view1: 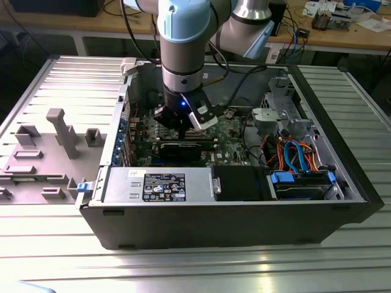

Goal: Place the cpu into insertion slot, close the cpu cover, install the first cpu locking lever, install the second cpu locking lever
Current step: 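Install the second cpu locking lever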

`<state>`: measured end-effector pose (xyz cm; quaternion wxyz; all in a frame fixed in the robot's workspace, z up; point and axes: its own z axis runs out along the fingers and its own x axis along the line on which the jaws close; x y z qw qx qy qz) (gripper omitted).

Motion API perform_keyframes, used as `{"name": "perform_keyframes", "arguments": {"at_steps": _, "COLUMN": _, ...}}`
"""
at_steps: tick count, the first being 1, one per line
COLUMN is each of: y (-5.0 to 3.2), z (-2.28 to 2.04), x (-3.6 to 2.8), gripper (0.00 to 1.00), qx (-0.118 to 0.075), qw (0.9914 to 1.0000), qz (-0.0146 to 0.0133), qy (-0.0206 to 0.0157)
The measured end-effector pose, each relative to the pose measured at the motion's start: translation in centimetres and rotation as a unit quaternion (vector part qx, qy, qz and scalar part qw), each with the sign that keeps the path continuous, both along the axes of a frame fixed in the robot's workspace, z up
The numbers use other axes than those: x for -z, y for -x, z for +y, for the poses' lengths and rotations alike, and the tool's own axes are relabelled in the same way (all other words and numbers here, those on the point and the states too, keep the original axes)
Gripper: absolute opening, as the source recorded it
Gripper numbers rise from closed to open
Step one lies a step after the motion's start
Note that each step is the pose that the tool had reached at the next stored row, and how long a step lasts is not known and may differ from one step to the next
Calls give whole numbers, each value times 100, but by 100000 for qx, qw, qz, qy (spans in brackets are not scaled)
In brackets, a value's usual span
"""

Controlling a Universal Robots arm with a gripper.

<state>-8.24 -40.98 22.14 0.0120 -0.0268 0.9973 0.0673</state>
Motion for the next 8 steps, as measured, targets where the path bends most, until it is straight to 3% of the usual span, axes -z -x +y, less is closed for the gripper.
{"name": "perform_keyframes", "arguments": {"at_steps": 8, "y": 16, "z": 1, "x": -157, "gripper": 11, "qx": 4, "qw": 100000, "qz": -7, "qy": -9}}
